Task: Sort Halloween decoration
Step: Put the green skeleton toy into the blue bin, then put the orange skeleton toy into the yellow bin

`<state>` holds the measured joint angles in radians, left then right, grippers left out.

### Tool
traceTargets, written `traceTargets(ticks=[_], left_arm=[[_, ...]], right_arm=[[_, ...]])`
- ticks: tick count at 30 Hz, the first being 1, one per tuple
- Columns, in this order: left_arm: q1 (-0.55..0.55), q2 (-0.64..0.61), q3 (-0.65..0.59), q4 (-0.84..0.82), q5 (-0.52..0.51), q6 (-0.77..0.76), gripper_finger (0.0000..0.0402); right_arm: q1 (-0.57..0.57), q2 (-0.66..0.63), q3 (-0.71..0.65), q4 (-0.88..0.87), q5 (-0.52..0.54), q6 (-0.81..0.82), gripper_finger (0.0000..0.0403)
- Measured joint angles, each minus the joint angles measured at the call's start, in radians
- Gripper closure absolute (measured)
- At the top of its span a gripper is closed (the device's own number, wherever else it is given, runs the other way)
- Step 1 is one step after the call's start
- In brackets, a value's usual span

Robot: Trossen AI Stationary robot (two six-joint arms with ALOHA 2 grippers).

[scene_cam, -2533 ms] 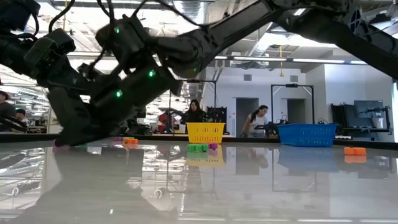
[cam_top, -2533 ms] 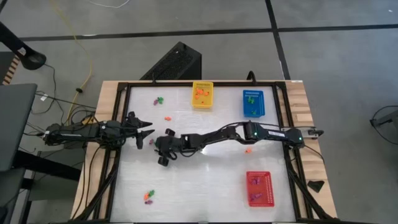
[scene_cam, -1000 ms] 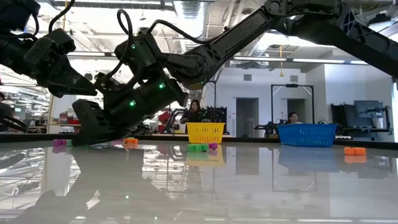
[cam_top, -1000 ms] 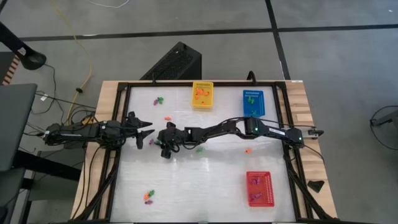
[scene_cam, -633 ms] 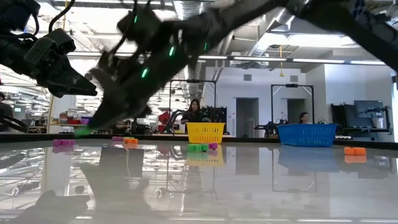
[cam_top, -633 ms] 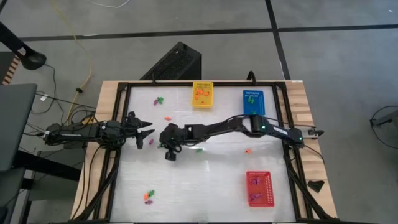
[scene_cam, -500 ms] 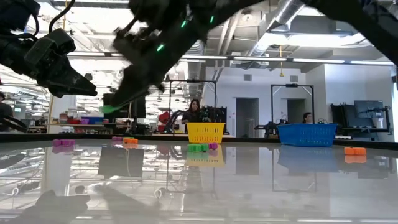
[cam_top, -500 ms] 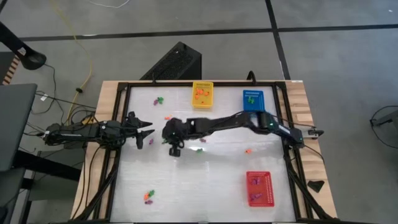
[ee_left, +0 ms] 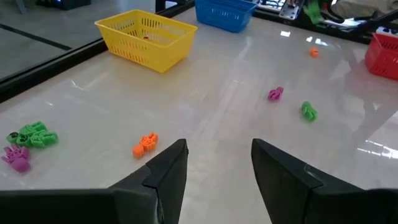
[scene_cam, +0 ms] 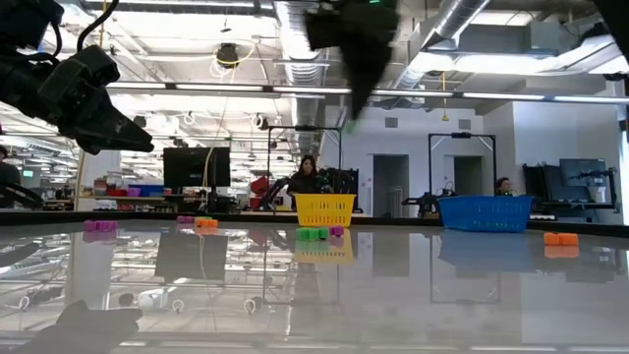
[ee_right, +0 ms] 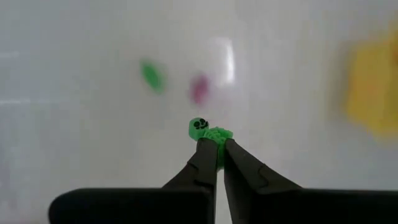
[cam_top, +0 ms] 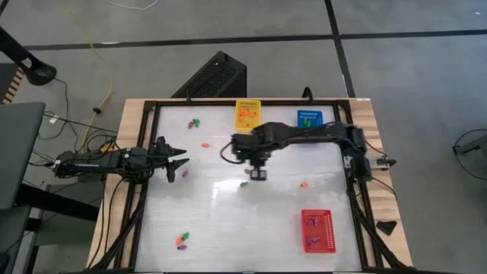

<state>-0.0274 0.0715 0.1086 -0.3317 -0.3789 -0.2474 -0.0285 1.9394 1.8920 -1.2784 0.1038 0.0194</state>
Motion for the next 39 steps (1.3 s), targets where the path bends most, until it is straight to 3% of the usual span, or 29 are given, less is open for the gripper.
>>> traceTargets(ticks=[9, 13, 17, 28, 39], left_arm=[[0.000, 0.000, 0.000, 0.000, 0.000, 0.000, 0.0233], [0.000, 0.000, 0.000, 0.000, 0.001, 0.000, 0.0233], [0.000, 0.000, 0.000, 0.000, 0.001, 0.000, 0.0233], [0.000, 0.000, 0.000, 0.000, 0.001, 0.000, 0.0233], [0.000, 0.000, 0.000, 0.000, 0.000, 0.000, 0.0233]], right_arm=[[-0.197, -0.368, -0.494, -0.059, 0.139, 0.175, 0.0361], [-0.345, -0.500, -0.646, 0.034, 0.197, 0.266, 0.0361], [-0.458, -0.575, -0.736, 0.166, 0.190, 0.304, 0.0352], [-0.564, -0.526, -0.771, 0.224, 0.234, 0.389, 0.0314], [-0.570, -0.426, -0.771, 0.214, 0.256, 0.397, 0.0197]])
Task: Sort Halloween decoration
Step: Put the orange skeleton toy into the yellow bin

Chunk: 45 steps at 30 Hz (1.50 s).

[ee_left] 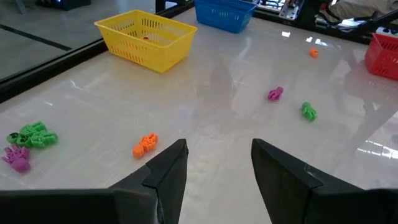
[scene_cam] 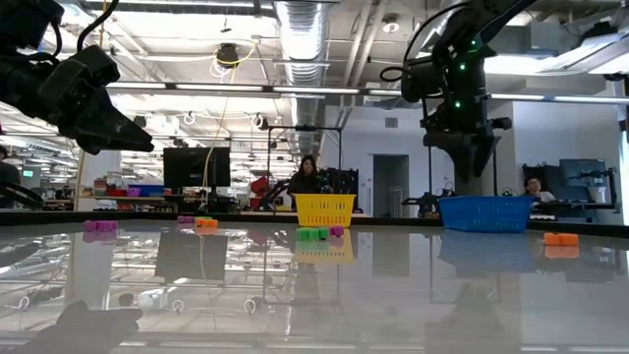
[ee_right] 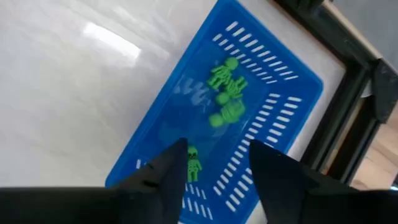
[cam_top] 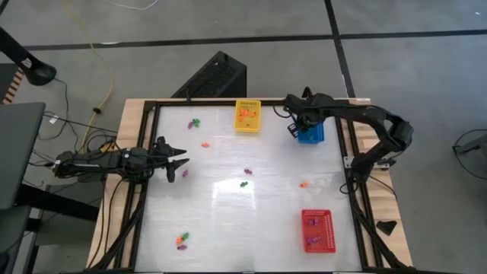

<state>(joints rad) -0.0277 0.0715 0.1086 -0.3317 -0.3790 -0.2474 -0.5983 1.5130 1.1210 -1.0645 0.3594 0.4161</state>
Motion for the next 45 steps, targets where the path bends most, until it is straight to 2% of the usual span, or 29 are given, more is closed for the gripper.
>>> traceTargets(ticks=[3, 6, 9, 12, 15, 18, 20, 23, 26, 30, 34, 38, 41, 45], left_arm=[[0.000, 0.000, 0.000, 0.000, 0.000, 0.000, 0.0233], [0.000, 0.000, 0.000, 0.000, 0.000, 0.000, 0.0233], [0.000, 0.000, 0.000, 0.000, 0.000, 0.000, 0.0233], [0.000, 0.000, 0.000, 0.000, 0.000, 0.000, 0.0233], [0.000, 0.000, 0.000, 0.000, 0.000, 0.000, 0.0233], [0.000, 0.000, 0.000, 0.000, 0.000, 0.000, 0.0233], [0.000, 0.000, 0.000, 0.000, 0.000, 0.000, 0.0233], [0.000, 0.000, 0.000, 0.000, 0.000, 0.000, 0.0233], [0.000, 0.000, 0.000, 0.000, -0.001, 0.000, 0.0233], [0.000, 0.000, 0.000, 0.000, -0.001, 0.000, 0.0233], [0.000, 0.000, 0.000, 0.000, -0.001, 0.000, 0.0233], [0.000, 0.000, 0.000, 0.000, -0.001, 0.000, 0.0233], [0.000, 0.000, 0.000, 0.000, -0.001, 0.000, 0.0233], [0.000, 0.000, 0.000, 0.000, 0.000, 0.000, 0.0233]], right_arm=[[0.007, -0.006, 0.000, 0.007, -0.025, 0.001, 0.0178], [0.039, -0.009, 0.017, 0.005, -0.059, 0.007, 0.0176], [0.106, -0.009, 0.042, 0.030, -0.093, 0.030, 0.0181], [0.212, -0.010, 0.050, 0.154, -0.114, 0.055, 0.0188], [0.329, 0.000, 0.047, 0.376, -0.101, 0.096, 0.0193], [0.449, 0.055, 0.014, 0.721, -0.036, 0.111, 0.0196], [0.519, 0.137, 0.012, 0.959, 0.015, 0.095, 0.0198], [0.590, 0.288, 0.016, 1.336, 0.028, 0.023, 0.0199], [0.609, 0.454, 0.092, 1.538, 0.029, -0.036, 0.0200], [0.579, 0.642, 0.285, 1.510, 0.030, -0.086, 0.0198], [0.537, 0.789, 0.503, 1.317, -0.020, -0.131, 0.0184], [0.507, 0.884, 0.691, 1.155, -0.024, -0.135, 0.0165], [0.488, 0.941, 0.785, 1.103, -0.025, -0.150, 0.0158], [0.476, 0.996, 0.846, 1.077, -0.021, -0.160, 0.0157]])
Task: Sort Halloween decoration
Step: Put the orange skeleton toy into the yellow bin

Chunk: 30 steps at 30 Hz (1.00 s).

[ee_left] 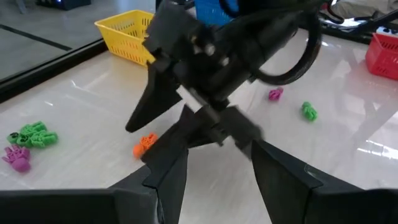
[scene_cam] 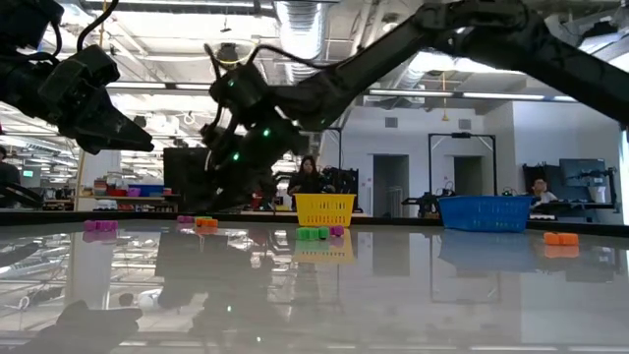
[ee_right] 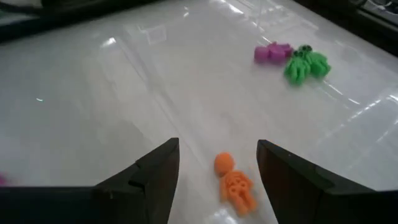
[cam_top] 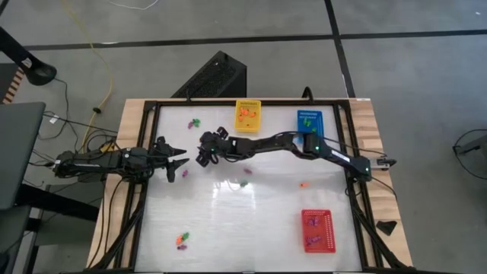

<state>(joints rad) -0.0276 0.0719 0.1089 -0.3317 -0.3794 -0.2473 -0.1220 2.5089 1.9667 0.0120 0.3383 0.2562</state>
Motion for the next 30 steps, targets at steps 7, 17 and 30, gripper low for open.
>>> traceTargets(ticks=[7, 17, 30], left_arm=[[0.000, 0.000, 0.000, 0.000, 0.000, 0.000, 0.0233], [0.000, 0.000, 0.000, 0.000, 0.000, 0.000, 0.0233], [0.000, 0.000, 0.000, 0.000, 0.000, 0.000, 0.0233]], right_arm=[[-0.014, 0.032, -0.002, -0.012, 0.001, 0.039, 0.0157], [-0.017, 0.030, -0.008, -0.059, 0.030, 0.068, 0.0230], [0.009, 0.031, 0.152, -0.272, -0.187, 0.068, 0.0338]])
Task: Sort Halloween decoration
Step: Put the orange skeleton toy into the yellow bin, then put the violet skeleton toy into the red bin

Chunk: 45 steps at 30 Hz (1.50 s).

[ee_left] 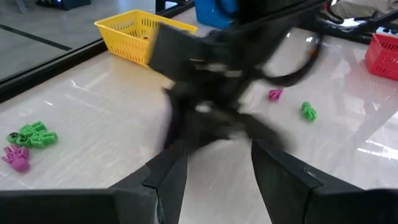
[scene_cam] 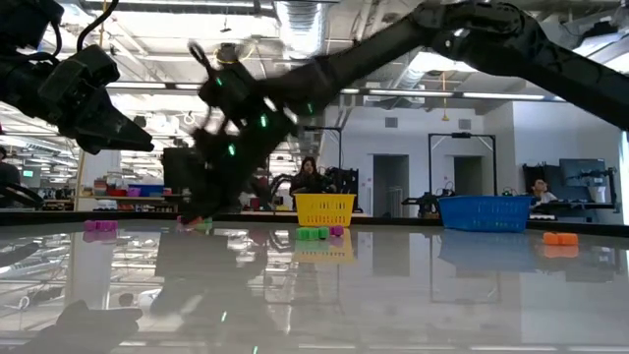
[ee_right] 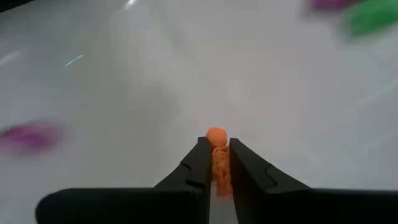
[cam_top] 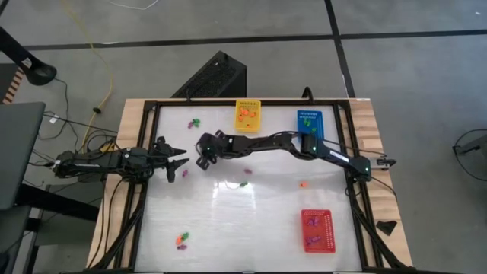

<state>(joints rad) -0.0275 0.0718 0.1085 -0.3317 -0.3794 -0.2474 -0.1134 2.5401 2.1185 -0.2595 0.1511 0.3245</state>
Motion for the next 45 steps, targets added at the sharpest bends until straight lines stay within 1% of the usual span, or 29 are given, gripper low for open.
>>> traceTargets(ticks=[1, 3, 6, 7, 9, 12, 15, 18, 25, 31, 38, 40, 42, 43, 45], left_arm=[[0.000, 0.000, 0.000, 0.000, 0.000, 0.000, 0.0233], [0.000, 0.000, 0.000, 0.000, 0.000, 0.000, 0.0233], [0.000, 0.000, 0.000, 0.000, 0.000, 0.000, 0.0233], [0.000, 0.000, 0.000, 0.000, 0.000, 0.000, 0.0233], [0.000, 0.000, 0.000, 0.000, 0.000, 0.000, 0.0233], [0.000, 0.000, 0.000, 0.000, 0.000, 0.000, 0.0233], [0.000, 0.000, 0.000, 0.000, 0.000, 0.000, 0.0233], [0.000, 0.000, 0.000, 0.000, -0.001, 0.000, 0.0233], [0.000, 0.000, 0.000, 0.000, 0.000, 0.000, 0.0233], [0.000, 0.000, 0.000, 0.000, 0.000, 0.000, 0.0233], [0.000, 0.000, 0.000, 0.000, 0.000, 0.000, 0.0233], [0.000, 0.000, 0.000, 0.000, 0.000, 0.000, 0.0233], [0.000, 0.000, 0.000, 0.000, 0.000, 0.000, 0.0233], [0.000, 0.000, 0.000, 0.000, 0.000, 0.000, 0.0233], [0.000, 0.000, 0.000, 0.000, 0.000, 0.000, 0.0233]], right_arm=[[0.007, -0.005, 0.035, -0.073, -0.025, -0.006, 0.0338], [0.021, -0.012, 0.111, -0.219, -0.039, -0.040, 0.0338], [0.030, -0.030, 0.223, -0.457, 0.017, -0.095, 0.0338], [0.028, -0.037, 0.238, -0.490, 0.049, -0.117, 0.0338], [0.012, -0.097, 0.211, -0.542, 0.086, -0.141, 0.0338], [-0.029, -0.162, 0.211, -0.678, 0.144, -0.142, 0.0338], [-0.081, -0.203, 0.211, -0.799, 0.227, -0.139, 0.0338], [-0.138, -0.211, 0.211, -0.816, 0.224, -0.139, 0.0332], [-0.252, -0.193, 0.210, -0.894, 0.214, -0.136, 0.0286], [-0.318, -0.196, 0.210, -0.912, 0.215, -0.037, 0.0255], [-0.320, -0.197, 0.210, -0.899, 0.206, -0.031, 0.0192], [-0.310, -0.197, 0.210, -0.877, 0.157, -0.007, 0.0177], [-0.288, -0.197, 0.210, -0.834, 0.082, 0.017, 0.0167], [-0.267, -0.197, 0.210, -0.806, 0.046, 0.018, 0.0165], [-0.207, -0.178, 0.212, -0.727, 0.009, -0.002, 0.0164]])
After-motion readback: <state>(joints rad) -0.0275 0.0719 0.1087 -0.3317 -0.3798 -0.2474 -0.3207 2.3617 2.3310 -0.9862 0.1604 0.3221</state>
